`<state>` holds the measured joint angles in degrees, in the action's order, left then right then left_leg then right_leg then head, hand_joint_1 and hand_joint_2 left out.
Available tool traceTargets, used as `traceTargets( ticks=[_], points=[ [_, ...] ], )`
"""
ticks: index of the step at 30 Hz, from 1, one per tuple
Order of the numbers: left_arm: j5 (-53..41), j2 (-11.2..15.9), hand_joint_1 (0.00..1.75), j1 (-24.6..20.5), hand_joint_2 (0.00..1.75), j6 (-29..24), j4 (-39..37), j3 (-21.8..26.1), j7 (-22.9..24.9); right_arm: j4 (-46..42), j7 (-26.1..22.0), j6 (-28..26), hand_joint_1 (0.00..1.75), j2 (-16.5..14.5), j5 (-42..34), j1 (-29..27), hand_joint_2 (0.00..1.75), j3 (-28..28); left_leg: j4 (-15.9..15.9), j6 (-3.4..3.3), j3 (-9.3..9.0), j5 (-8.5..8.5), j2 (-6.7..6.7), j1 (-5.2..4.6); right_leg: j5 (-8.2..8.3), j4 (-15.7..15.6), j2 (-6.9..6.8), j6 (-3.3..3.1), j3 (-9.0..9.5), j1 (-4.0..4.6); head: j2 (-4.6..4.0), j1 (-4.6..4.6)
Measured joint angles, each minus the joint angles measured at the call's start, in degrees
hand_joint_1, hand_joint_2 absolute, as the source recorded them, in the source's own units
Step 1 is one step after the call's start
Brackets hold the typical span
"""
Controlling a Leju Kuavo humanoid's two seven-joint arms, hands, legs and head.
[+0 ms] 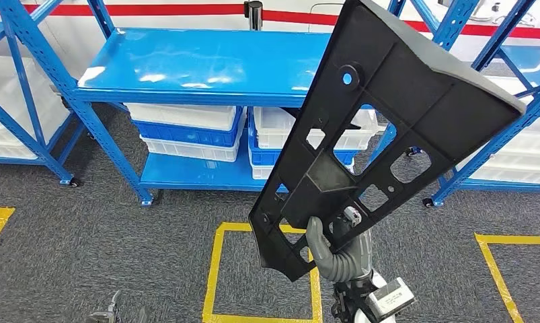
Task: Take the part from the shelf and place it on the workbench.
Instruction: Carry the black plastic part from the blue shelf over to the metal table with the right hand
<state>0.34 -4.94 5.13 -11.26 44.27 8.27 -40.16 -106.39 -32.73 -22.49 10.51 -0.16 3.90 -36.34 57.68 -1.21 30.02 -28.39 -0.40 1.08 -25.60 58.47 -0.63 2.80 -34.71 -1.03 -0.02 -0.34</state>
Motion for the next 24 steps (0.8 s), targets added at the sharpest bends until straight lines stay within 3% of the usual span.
traceTargets(
  ticks=[2,4,5,6,8,9,11,12,14,15,16,18,19,20,21,22,24],
  points=[
    [-0.04,-0.05,0.0,0.05,1.75,0.01,0.16,0.5,0.0,0.18,0.05,0.05,1.75,-0.09,0.02,0.04,1.75,-0.15,-0.17,-1.52,1.49,1.45,0.3,-0.35,-4.66,4.95,0.15,-0.91,-2.18,-0.09,-0.01,0.26],
    [-0.23,-0.05,0.0,0.11,1.75,0.07,0.36,0.92,0.01,0.43,0.14,0.4,1.75,-0.23,0.11,0.07,1.75,-0.27,-0.16,-2.2,3.35,2.83,0.21,-0.79,-8.93,12.31,0.23,-1.54,-4.19,-0.05,-0.01,0.6],
    [-0.47,-0.08,0.0,0.2,1.75,0.13,0.5,1.14,0.01,0.59,0.26,0.66,1.75,-0.33,0.31,0.11,1.75,-0.31,-0.15,-2.29,4.31,3.5,0.09,-0.99,-9.28,14.87,0.28,-1.38,-4.36,0.01,-0.01,0.64],
    [-0.77,-0.15,0.0,0.33,1.75,0.19,0.67,1.36,0.01,0.76,0.43,0.88,1.75,-0.46,0.64,0.19,1.75,-0.35,-0.14,-2.28,5.27,4.19,-0.11,-1.18,-8.41,15.96,0.35,-1.01,-3.84,0.15,-0.01,0.69],
    [-1.51,-0.45,0.0,0.54,1.75,0.14,1.05,1.86,0.01,1.07,0.85,1.08,1.75,-0.8,1.61,0.46,1.75,-0.46,-0.09,-2.1,7.07,5.67,-0.64,-1.4,-5.39,12.56,1.04,-0.54,0.05,0.63,-0.01,0.69],
    [-1.79,-0.65,0.0,0.57,1.75,0.02,1.22,2.09,0.01,1.17,1.05,1.11,1.75,-1.04,2.08,0.66,1.75,-0.52,-0.03,-1.92,7.77,6.37,-0.98,-1.54,-4.85,8.53,1.83,-0.8,3.53,0.92,-0.01,0.71],
    [-2.14,-1.03,0.0,0.54,1.75,-0.21,1.45,2.46,0.0,1.31,1.32,1.21,1.75,-1.5,2.69,1.23,1.75,-0.61,0.03,-1.48,8.59,7.73,-1.66,-1.8,-6.18,0.0,3.13,-1.79,9.32,1.41,-0.01,0.62],
    [-2.19,-1.14,0.0,0.57,1.75,-0.26,1.52,2.64,0.0,1.37,1.37,1.25,1.75,-1.7,2.85,1.47,1.75,-0.65,-0.05,-1.2,8.77,8.33,-2.0,-1.89,-6.91,-2.48,3.21,-2.21,10.75,1.6,-0.01,0.55],
    [-2.22,-1.24,0.0,0.8,1.75,-0.29,1.63,3.15,0.0,1.57,1.45,1.34,1.75,-1.97,2.99,1.74,1.75,-0.72,-0.11,-0.58,9.12,9.13,-2.64,-1.78,-6.83,-3.66,2.36,-2.9,10.73,1.36,-0.01,0.4],
    [-2.23,-1.27,0.0,0.96,1.75,-0.3,1.67,3.38,0.01,1.67,1.52,1.47,1.75,-2.12,3.05,1.79,1.75,-0.75,0.56,-0.24,9.47,8.37,-2.48,-1.61,-6.37,-3.76,1.83,-3.42,10.58,1.06,-0.01,0.37],
    [-2.27,-1.29,0.0,1.06,1.75,-0.29,1.72,3.59,0.01,1.78,1.63,1.66,1.75,-2.27,3.08,1.87,1.75,-0.78,2.14,0.15,10.08,6.65,-2.06,-1.41,-5.88,-3.87,1.26,-3.92,10.38,0.76,-0.01,0.23],
    [-2.51,-1.39,0.0,1.13,1.75,-0.27,1.8,3.97,0.01,2.03,1.87,2.19,1.75,-2.64,3.13,2.04,1.75,-0.82,8.46,1.1,12.05,1.41,-0.83,-0.81,-5.11,-3.9,0.12,-4.55,9.74,0.66,-0.01,-0.01],
    [-2.67,-1.44,0.0,1.16,1.75,-0.23,1.84,4.23,0.01,2.18,1.98,2.49,1.75,-2.76,3.13,2.1,1.75,-0.84,12.08,1.6,13.04,-0.48,-0.53,-0.45,-4.84,-3.88,-0.49,-4.54,9.4,0.71,-0.01,-0.08],
    [-2.81,-1.5,0.0,1.24,1.75,-0.19,1.86,4.54,0.01,2.38,2.07,2.73,1.75,-2.88,3.12,2.16,1.75,-0.86,14.83,2.06,13.57,-1.28,-0.31,-0.04,-4.63,-3.85,-1.08,-4.4,9.06,0.7,-0.01,-0.07],
    [-2.92,-1.57,0.0,1.37,1.75,-0.16,1.87,4.82,0.01,2.57,2.15,2.91,1.75,-2.97,3.11,2.21,1.75,-0.87,15.69,2.5,13.15,-0.97,-0.07,0.39,-4.47,-3.8,-1.68,-4.22,8.76,0.64,-0.01,-0.1],
    [-3.01,-1.61,0.0,1.51,1.75,-0.14,1.9,5.05,0.01,2.74,2.2,3.04,1.75,-3.08,3.11,2.23,1.75,-0.9,14.42,2.91,11.62,0.04,0.3,0.84,-4.37,-3.73,-2.25,-4.04,8.56,0.53,-0.01,-0.09],
    [-3.23,-1.78,0.0,1.66,1.75,-0.08,2.09,5.3,0.01,2.95,2.26,3.08,1.75,-3.32,3.11,2.32,1.75,-0.92,7.24,3.73,6.15,1.85,2.12,1.48,-4.4,-3.48,-3.29,-3.52,8.4,0.41,-0.01,-0.15]
  ],
)
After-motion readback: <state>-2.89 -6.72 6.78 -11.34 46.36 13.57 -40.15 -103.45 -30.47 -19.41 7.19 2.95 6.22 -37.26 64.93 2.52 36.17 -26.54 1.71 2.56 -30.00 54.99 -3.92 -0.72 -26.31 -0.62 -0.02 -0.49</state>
